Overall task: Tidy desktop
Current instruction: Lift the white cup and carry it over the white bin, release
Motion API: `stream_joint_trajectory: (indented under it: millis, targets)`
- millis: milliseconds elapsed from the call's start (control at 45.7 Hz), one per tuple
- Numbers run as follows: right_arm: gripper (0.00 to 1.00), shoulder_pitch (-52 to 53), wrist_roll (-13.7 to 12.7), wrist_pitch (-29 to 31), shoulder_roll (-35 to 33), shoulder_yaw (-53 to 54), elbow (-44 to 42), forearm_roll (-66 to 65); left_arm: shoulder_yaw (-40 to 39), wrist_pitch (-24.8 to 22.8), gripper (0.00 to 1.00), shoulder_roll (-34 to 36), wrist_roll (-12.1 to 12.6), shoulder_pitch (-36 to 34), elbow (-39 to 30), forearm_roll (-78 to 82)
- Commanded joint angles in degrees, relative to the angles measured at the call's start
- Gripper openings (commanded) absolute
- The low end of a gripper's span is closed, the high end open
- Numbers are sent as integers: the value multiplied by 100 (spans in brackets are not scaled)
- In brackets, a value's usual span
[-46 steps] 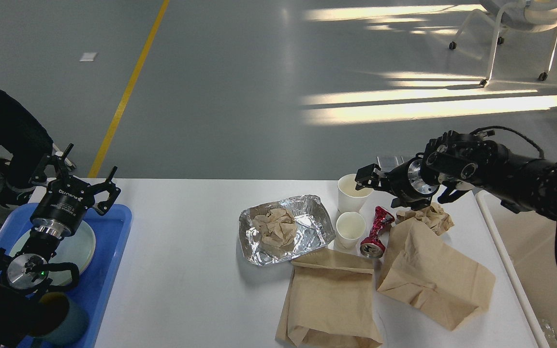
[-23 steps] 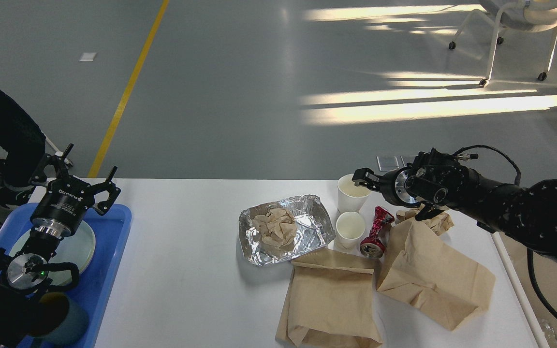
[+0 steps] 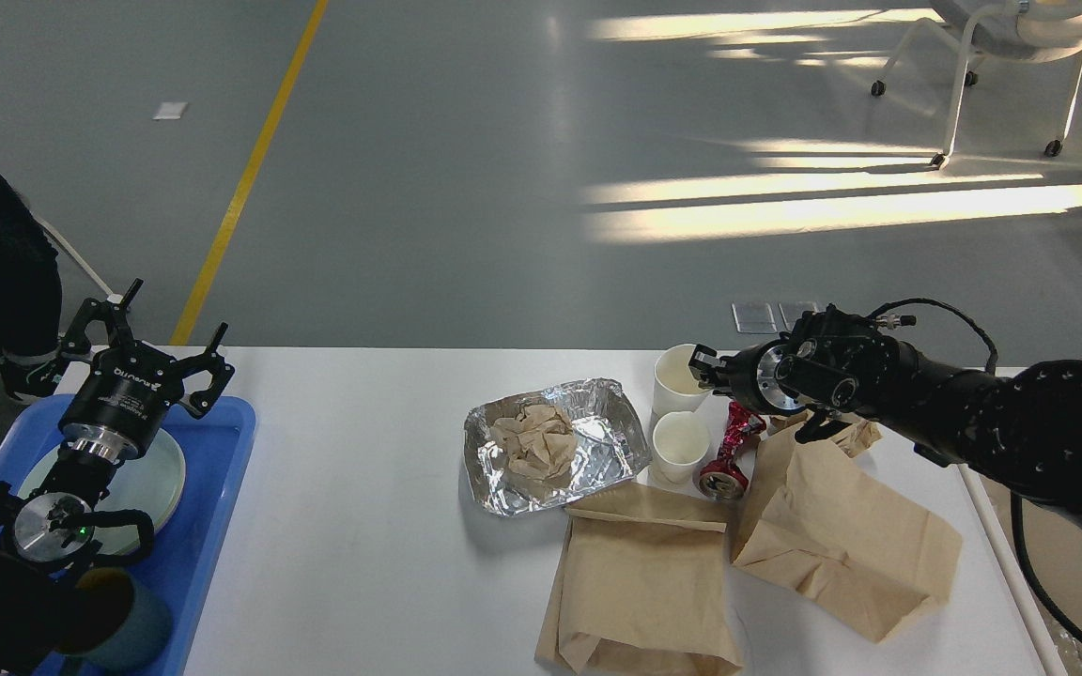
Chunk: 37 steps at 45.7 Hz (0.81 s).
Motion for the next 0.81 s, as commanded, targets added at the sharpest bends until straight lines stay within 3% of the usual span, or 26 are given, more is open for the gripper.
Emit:
stream_joint_trajectory:
  millis: [0, 175, 350, 613, 788]
  targets:
    - [0, 12, 0, -59, -17, 21, -17, 280, 0, 1, 96, 0, 0, 0, 0, 0]
    - [0, 494, 9, 37, -114, -67, 80, 940, 0, 1, 96, 0, 0, 0, 0, 0]
    - [0, 1399, 44, 204, -843, -58, 808, 923, 0, 1, 96, -8, 0, 0, 0, 0]
    - [0, 3043, 70, 1390, -1933, 30, 1978, 923, 0, 1, 96, 0, 0, 0, 0, 0]
    - [0, 3861, 70, 1777, -2530, 30, 2295, 923, 0, 1, 96, 0, 0, 0, 0, 0]
